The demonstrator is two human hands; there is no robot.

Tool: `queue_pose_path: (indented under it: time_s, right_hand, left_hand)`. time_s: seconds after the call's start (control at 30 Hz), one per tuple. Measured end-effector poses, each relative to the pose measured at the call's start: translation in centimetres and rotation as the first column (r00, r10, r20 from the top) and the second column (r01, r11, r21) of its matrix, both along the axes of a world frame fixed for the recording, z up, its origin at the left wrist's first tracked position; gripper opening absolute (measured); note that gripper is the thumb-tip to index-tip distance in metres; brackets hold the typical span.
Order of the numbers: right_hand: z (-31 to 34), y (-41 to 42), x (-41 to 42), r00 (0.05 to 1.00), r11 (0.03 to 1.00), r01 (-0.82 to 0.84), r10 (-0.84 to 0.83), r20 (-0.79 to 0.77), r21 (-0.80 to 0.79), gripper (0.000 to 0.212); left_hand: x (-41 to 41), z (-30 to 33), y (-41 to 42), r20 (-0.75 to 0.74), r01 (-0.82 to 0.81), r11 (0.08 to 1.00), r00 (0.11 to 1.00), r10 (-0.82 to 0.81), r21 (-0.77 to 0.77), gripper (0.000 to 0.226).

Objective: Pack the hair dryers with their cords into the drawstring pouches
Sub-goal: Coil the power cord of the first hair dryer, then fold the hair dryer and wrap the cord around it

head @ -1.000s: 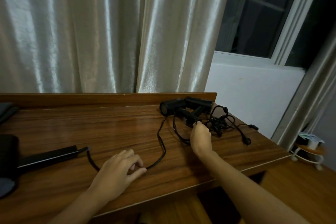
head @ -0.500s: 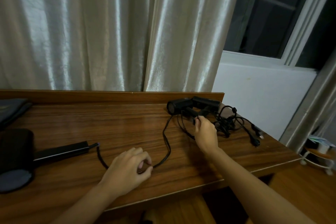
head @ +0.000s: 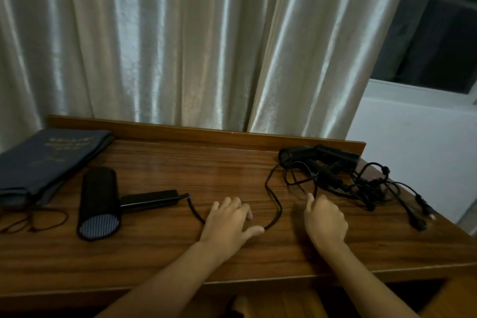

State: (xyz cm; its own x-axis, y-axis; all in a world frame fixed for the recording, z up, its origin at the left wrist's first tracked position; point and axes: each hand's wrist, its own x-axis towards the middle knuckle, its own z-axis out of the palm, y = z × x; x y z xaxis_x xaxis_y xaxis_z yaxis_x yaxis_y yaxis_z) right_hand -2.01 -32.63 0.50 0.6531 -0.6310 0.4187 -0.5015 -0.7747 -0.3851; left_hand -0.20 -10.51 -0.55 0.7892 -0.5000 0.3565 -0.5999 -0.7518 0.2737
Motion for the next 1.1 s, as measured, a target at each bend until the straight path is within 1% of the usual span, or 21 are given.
queue_pose_path:
  time_s: [0.07, 0.2, 0.3, 0.37, 0.43, 0.47, 0.53, 0.6, 0.67, 0.7, 0.73, 0.77, 0.8, 0.83, 0.87, 0.9, 0.93, 0.97, 1.0, 1.03, 1.1]
  right_hand:
    - [-0.2, 1.4, -0.6, 0.992, 0.993, -0.103, 0.107, 0.068, -0.059, 0.032]
    - [-0.4, 5.7, -0.9, 0.952, 0.95, -0.27, 0.287, 0.101, -0.154, 0.023]
    - [-0.3, 9.5, -0.5, 0.89, 0.887, -0.423, 0.446, 0.101, -0.186, 0.021]
    - [-0.1, 12.2, 0.1, 0.827, 0.823, -0.531, 0.555, 0.089, -0.2, 0.021]
    - [0.1, 15.0, 0.9, 0.767, 0.753, -0.621, 0.641, 0.03, -0.218, 0.022]
    - [0.2, 16.5, 1.5, 0.731, 0.711, -0.669, 0.682, -0.017, -0.217, 0.025]
    - [0.7, 19.5, 2.7, 0.643, 0.624, -0.763, 0.757, -0.113, -0.167, 0.036]
    - [1.0, 22.1, 3.6, 0.602, 0.586, -0.799, 0.781, -0.166, -0.135, 0.043]
    - [0.9, 24.3, 3.6, 0.653, 0.64, -0.753, 0.755, -0.054, -0.151, 0.033]
    - [0.6, 25.2, 3.5, 0.699, 0.698, -0.71, 0.715, 0.027, -0.088, 0.031]
    - [0.5, 26.1, 3.3, 0.743, 0.741, -0.669, 0.665, 0.075, 0.048, 0.037]
    - [0.3, 26.9, 3.3, 0.771, 0.74, -0.629, 0.632, 0.074, 0.238, 0.043]
    - [0.5, 27.7, 3.4, 0.788, 0.701, -0.57, 0.614, 0.045, 0.429, 0.047]
    - [0.8, 28.4, 3.5, 0.8, 0.628, -0.498, 0.599, 0.037, 0.598, 0.047]
    - [1.4, 28.8, 3.6, 0.817, 0.513, -0.42, 0.574, 0.065, 0.749, 0.046]
    - [2.0, 29.1, 3.6, 0.836, 0.344, -0.343, 0.536, 0.117, 0.874, 0.045]
    - [2.7, 29.1, 3.5, 0.857, 0.155, -0.279, 0.485, 0.173, 0.948, 0.041]
    - [3.3, 29.1, 3.4, 0.874, -0.001, -0.249, 0.43, 0.225, 0.969, 0.038]
    - [3.5, 28.9, 3.2, 0.888, -0.103, -0.25, 0.372, 0.27, 0.963, 0.036]
    - [3.7, 28.8, 3.1, 0.895, -0.162, -0.278, 0.314, 0.317, 0.947, 0.034]
    - [3.7, 28.5, 2.8, 0.888, -0.187, -0.365, 0.222, 0.402, 0.912, 0.028]
  left_hand:
    - [0.0, 0.2, 0.7, 0.005, 0.016, 1.0, 1.0, -0.016, -0.01, 0.044]
    - [0.2, 1.0, 2.3, 0.034, -0.027, 1.0, 0.999, 0.027, -0.01, 0.04]
    - [0.5, 2.2, 4.7, 0.102, -0.114, 0.993, 0.988, 0.113, 0.003, 0.037]
    - [0.5, 3.4, 7.0, 0.167, -0.225, 0.974, 0.961, 0.221, 0.001, 0.033]
    - [0.5, 4.6, 9.8, 0.252, -0.397, 0.918, 0.886, 0.388, -0.018, 0.029]
    - [0.5, 5.2, 11.4, 0.286, -0.501, 0.864, 0.823, 0.49, -0.038, 0.028]
    - [0.6, 6.1, 14.8, 0.29, -0.699, 0.709, 0.662, 0.691, -0.093, 0.033]
    - [0.8, 6.9, 18.0, 0.143, -0.826, 0.558, 0.545, 0.826, -0.076, 0.048]
    - [1.3, 7.0, 20.4, -0.144, -0.882, 0.469, 0.469, 0.871, -0.038, 0.068]
    - [1.6, 7.0, 21.1, -0.297, -0.895, 0.446, 0.432, 0.852, -0.02, 0.075]
    - [1.9, 6.7, 21.6, -0.425, -0.895, 0.446, 0.403, 0.811, 0.003, 0.077]
    - [2.0, 6.4, 21.7, -0.531, -0.883, 0.469, 0.388, 0.753, 0.021, 0.075]
    - [2.1, 6.2, 21.7, -0.617, -0.873, 0.488, 0.382, 0.688, 0.004, 0.07]
    - [2.2, 5.9, 21.6, -0.671, -0.872, 0.488, 0.382, 0.635, -0.035, 0.065]
    - [2.3, 5.6, 21.4, -0.691, -0.875, 0.477, 0.397, 0.605, -0.085, 0.062]
    - [2.4, 5.2, 21.1, -0.68, -0.876, 0.463, 0.424, 0.599, -0.138, 0.059]
    - [2.4, 4.7, 20.8, -0.655, -0.875, 0.444, 0.451, 0.607, -0.191, 0.056]
    - [2.2, 4.3, 20.3, -0.628, -0.871, 0.424, 0.478, 0.614, -0.249, 0.053]
    - [1.9, 3.9, 19.8, -0.606, -0.856, 0.404, 0.515, 0.607, -0.322, 0.05]
    - [1.6, 3.5, 19.3, -0.588, -0.822, 0.384, 0.569, 0.575, -0.421, 0.047]
    - [1.0, 3.2, 17.9, -0.553, -0.713, 0.341, 0.695, 0.46, -0.612, 0.044]
